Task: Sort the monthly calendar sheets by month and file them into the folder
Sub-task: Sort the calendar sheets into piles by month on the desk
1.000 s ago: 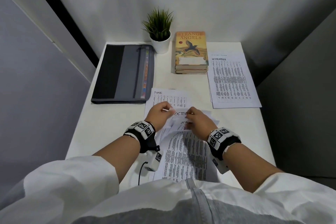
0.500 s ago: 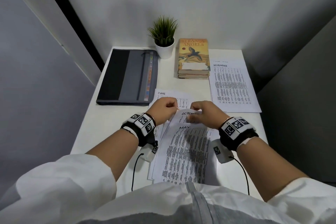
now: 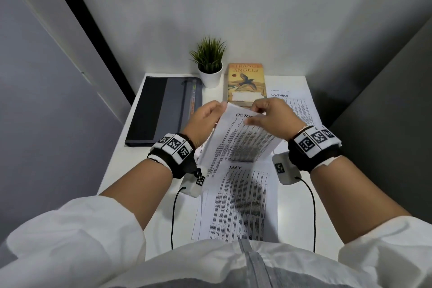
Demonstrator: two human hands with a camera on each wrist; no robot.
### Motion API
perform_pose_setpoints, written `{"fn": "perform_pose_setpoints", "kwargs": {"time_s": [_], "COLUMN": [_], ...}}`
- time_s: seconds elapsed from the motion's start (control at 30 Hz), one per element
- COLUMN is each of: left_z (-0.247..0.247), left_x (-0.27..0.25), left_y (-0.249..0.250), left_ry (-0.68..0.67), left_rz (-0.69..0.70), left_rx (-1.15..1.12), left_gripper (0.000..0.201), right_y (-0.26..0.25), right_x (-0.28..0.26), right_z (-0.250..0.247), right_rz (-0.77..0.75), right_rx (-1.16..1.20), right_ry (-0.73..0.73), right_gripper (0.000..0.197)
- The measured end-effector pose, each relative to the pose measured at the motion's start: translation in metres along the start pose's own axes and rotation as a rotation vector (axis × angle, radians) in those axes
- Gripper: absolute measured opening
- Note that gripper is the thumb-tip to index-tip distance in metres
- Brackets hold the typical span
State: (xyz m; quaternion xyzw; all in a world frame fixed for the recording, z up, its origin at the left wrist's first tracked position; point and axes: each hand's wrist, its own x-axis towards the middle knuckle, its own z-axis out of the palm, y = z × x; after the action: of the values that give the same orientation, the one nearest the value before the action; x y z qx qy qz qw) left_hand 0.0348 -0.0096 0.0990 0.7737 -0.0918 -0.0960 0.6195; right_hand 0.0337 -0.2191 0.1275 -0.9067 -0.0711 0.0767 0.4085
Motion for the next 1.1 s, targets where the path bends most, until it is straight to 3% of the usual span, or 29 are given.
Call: {"fn": "perform_pose_setpoints", "kwargs": {"time_s": [0.07, 0.17, 0.3, 0.37, 0.43, 0.47, 0.53, 0.6, 0.63, 0.7, 0.83, 0.93, 1.03, 1.1], "left_z": [0.001, 0.005, 0.008, 0.003, -0.005, -0.009, -0.009, 0.001, 0.007, 0.018, 0.022, 0.024, 0.029, 0.034], "left_x": [0.002, 0.007, 0.018, 0.026, 0.034, 0.037, 0.044, 0.048, 0.050, 0.054, 0.057, 0.056, 0.055, 0.056], "left_y": [0.001, 0.005, 0.021, 0.027, 0.031, 0.032, 0.031, 0.024, 0.019, 0.006, -0.009, -0.027, -0.055, -0.067], "left_ry": [0.076, 0.173, 0.307, 0.370, 0.413, 0.423, 0.439, 0.427, 0.403, 0.366, 0.392, 0.385, 0.339, 0.329], "left_rz": [0.066, 0.104, 0.172, 0.184, 0.152, 0.143, 0.134, 0.081, 0.043, -0.006, 0.024, 0.037, -0.120, -0.149], "left_rx": [0.008, 0.048, 0.021, -0.002, -0.089, -0.149, -0.223, -0.242, -0.224, -0.099, 0.010, 0.041, 0.008, 0.030], "left_gripper": [0.044, 0.025, 0.019, 0.018, 0.017, 0.020, 0.026, 0.032, 0.037, 0.053, 0.077, 0.077, 0.069, 0.062], "right_y": [-0.011, -0.031, -0.042, -0.031, -0.009, 0.003, 0.026, 0.043, 0.047, 0.051, 0.055, 0.069, 0.093, 0.106], "right_x": [0.005, 0.013, 0.024, 0.027, 0.028, 0.027, 0.028, 0.031, 0.033, 0.040, 0.050, 0.051, 0.051, 0.053], "right_z": [-0.013, -0.029, -0.042, -0.049, -0.052, -0.051, -0.040, -0.023, -0.015, -0.002, 0.003, 0.012, 0.037, 0.052], "right_rz": [-0.022, -0.123, -0.230, -0.251, -0.166, -0.087, 0.076, 0.178, 0.205, 0.225, 0.153, 0.177, 0.353, 0.453], "right_rx": [0.008, -0.057, 0.025, 0.132, 0.255, 0.330, 0.540, 0.698, 0.719, 0.754, 0.856, 0.843, 0.839, 0.834], "right_ry": [0.085, 0.189, 0.311, 0.504, 0.654, 0.652, 0.509, 0.325, 0.308, 0.396, 0.493, 0.477, 0.450, 0.438], "right_gripper": [0.021, 0.023, 0.019, 0.037, 0.066, 0.076, 0.081, 0.066, 0.055, 0.039, 0.035, 0.033, 0.028, 0.027]}}
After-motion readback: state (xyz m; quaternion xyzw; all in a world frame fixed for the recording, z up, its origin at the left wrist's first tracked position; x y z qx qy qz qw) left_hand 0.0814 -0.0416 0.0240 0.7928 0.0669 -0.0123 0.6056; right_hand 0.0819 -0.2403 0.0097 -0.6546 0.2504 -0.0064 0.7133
